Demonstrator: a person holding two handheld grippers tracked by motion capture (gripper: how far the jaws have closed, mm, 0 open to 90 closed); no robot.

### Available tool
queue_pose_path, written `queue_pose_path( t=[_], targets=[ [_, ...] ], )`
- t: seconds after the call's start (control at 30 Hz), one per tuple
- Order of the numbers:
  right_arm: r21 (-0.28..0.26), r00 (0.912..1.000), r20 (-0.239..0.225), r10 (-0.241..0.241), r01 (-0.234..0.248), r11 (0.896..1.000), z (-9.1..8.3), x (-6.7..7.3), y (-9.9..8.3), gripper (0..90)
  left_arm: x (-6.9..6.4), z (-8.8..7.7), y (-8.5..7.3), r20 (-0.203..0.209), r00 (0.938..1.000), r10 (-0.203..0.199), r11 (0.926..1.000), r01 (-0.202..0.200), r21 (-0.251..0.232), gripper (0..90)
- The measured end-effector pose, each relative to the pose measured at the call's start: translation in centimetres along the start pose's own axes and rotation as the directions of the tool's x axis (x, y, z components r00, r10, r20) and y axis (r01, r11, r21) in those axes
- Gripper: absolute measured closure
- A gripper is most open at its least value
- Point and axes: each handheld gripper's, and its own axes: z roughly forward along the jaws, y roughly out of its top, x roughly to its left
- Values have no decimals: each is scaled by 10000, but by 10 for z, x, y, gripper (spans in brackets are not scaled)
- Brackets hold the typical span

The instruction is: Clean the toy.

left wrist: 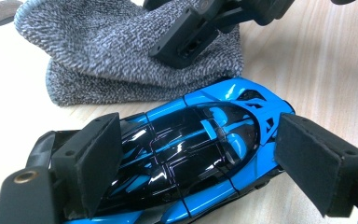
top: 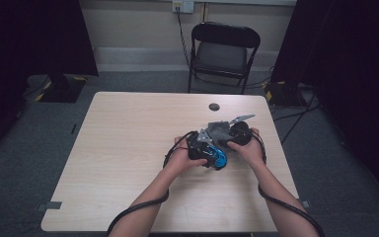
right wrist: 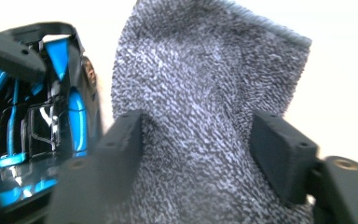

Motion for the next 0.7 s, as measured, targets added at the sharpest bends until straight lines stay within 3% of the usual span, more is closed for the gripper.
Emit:
queue_pose_path(
  t=[0.17, 0.3, 0.4, 0.67, 0.7],
  targets=[
    [-492, 9956, -32, 938, -939, 9944, -4, 2, 2, 347, -1, 0, 0, -26, 10000, 26, 10000, -26, -40, 150],
    [-520, 9930, 190, 1163, -1152, 9920, -2, 4, 5, 372, -2, 1, 0, 15, 10000, 3, 10000, -3, -77, 150],
    [-460, 9932, 366, 1103, -1086, 9930, 3, 6, 8, 434, -2, 1, 0, 53, 10000, -13, 9999, 14, -120, 150],
    [-136, 9932, 239, 1136, -1133, 9935, 20, 15, 13, 435, -2, 1, -1, 55, 10000, 28, 9999, -28, -137, 150],
    [-229, 9954, -66, 961, -962, 9951, 23, 18, 14, 436, -1, 1, -1, 69, 10000, 50, 9999, -49, -124, 150]
  ],
)
